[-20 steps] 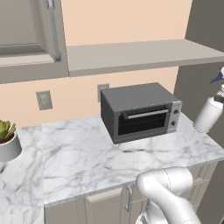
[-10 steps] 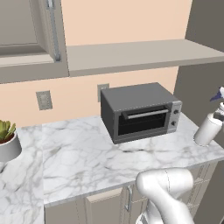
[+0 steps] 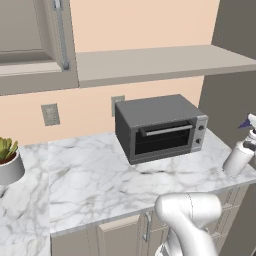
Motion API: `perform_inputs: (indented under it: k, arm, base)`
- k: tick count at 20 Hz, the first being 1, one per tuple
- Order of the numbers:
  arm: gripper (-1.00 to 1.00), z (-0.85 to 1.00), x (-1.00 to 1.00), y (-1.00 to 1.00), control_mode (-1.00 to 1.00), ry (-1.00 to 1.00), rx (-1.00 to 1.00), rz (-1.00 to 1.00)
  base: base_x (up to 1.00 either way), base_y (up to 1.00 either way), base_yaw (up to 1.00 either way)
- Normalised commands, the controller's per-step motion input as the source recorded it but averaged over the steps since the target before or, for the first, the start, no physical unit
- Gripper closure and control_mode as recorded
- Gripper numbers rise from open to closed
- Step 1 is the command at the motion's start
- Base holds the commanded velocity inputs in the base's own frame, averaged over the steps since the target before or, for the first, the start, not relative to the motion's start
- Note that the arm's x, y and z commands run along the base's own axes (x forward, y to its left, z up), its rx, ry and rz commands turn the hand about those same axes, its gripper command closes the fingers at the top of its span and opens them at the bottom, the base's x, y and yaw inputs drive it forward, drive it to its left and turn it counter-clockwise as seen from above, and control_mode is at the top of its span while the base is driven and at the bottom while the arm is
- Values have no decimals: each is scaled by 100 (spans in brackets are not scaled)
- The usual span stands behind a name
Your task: Move the cutting board and knife to the sink. Then move spray from the shelves to the counter.
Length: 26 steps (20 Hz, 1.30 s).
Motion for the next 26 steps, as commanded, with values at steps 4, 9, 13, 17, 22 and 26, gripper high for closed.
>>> perform_inputs:
  k: [4,9,13,17,22,26]
  arm:
    - [100,-51,10,11,-100,-4,0,0]
    - [100,-43,12,18,-100,-1,0,0]
    - [100,-31,26,19,-100,-1,0,0]
    - [100,-12,27,9,-100,-3,0,0]
    - [100,-26,31,13,-100,0,0,0]
    - [100,-32,27,14,-100,0,0,0]
  base:
    - [0,0,0]
    - [0,0,0]
    - [0,0,0]
    - [0,0,0]
    - [0,0,0]
    - [0,0,0]
